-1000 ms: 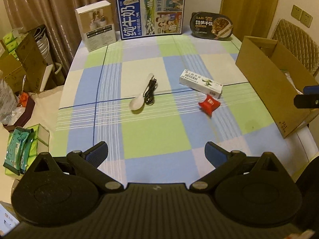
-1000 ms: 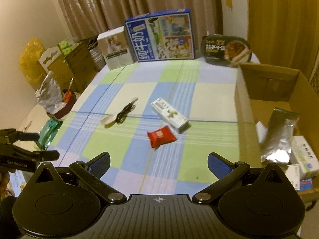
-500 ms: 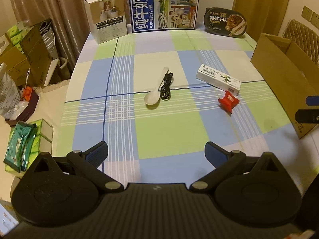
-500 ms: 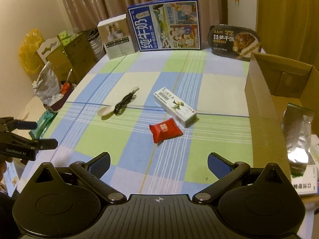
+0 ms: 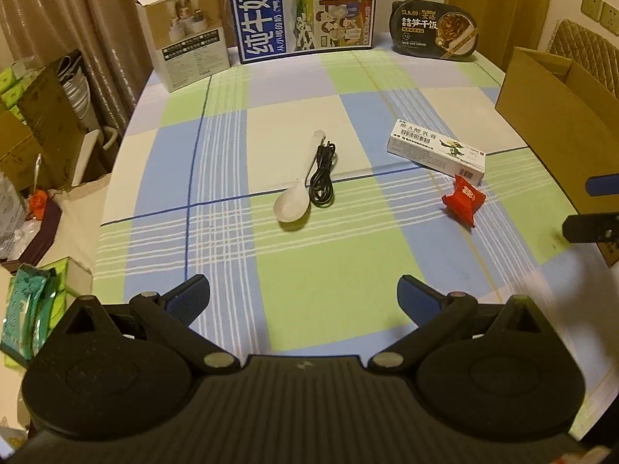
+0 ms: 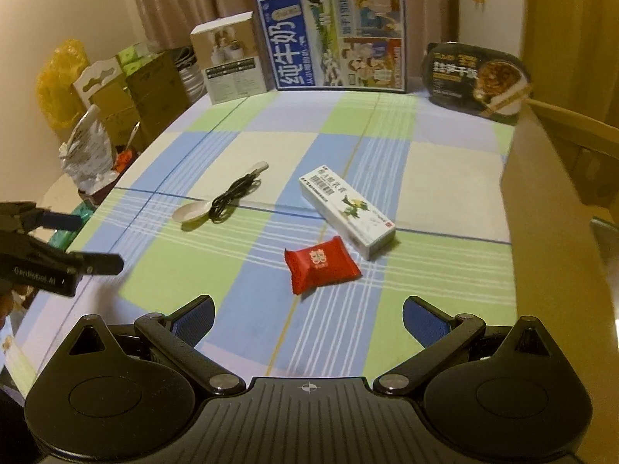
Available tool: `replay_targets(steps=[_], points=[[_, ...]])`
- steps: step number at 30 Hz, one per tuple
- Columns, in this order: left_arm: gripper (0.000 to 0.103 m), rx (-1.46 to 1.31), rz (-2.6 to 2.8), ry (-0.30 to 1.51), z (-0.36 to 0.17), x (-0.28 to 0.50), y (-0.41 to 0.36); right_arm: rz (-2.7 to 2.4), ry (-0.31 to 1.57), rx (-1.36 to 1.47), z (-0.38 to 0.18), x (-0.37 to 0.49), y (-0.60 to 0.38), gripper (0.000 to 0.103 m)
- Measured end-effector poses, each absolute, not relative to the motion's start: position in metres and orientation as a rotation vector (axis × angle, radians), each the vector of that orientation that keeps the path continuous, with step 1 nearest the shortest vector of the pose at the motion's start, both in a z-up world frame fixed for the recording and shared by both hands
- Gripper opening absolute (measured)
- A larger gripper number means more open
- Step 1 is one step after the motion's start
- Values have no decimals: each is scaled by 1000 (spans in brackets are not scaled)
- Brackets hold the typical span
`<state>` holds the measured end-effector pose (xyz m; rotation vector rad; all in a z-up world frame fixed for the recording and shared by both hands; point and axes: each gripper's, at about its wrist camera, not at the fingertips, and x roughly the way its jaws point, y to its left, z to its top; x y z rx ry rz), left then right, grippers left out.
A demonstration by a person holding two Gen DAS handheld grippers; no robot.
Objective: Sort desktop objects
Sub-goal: 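Withdraw both tools back over the table toward the red candy packet and ointment box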
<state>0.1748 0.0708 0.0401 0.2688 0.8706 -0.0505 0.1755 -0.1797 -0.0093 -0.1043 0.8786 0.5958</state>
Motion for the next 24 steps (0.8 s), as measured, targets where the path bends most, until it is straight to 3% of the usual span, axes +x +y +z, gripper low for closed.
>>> replay_targets(steps=[9,16,24], points=[[101,258,-53,860,13,205,84,638,846,-148,-40,193,-166,100],[101,293,-82,825,-3,225,86,647,844,-162,-55,211,-158,93],[90,362,-141,793,-15,251,83,651,860,-137,-67,229,-153,88]])
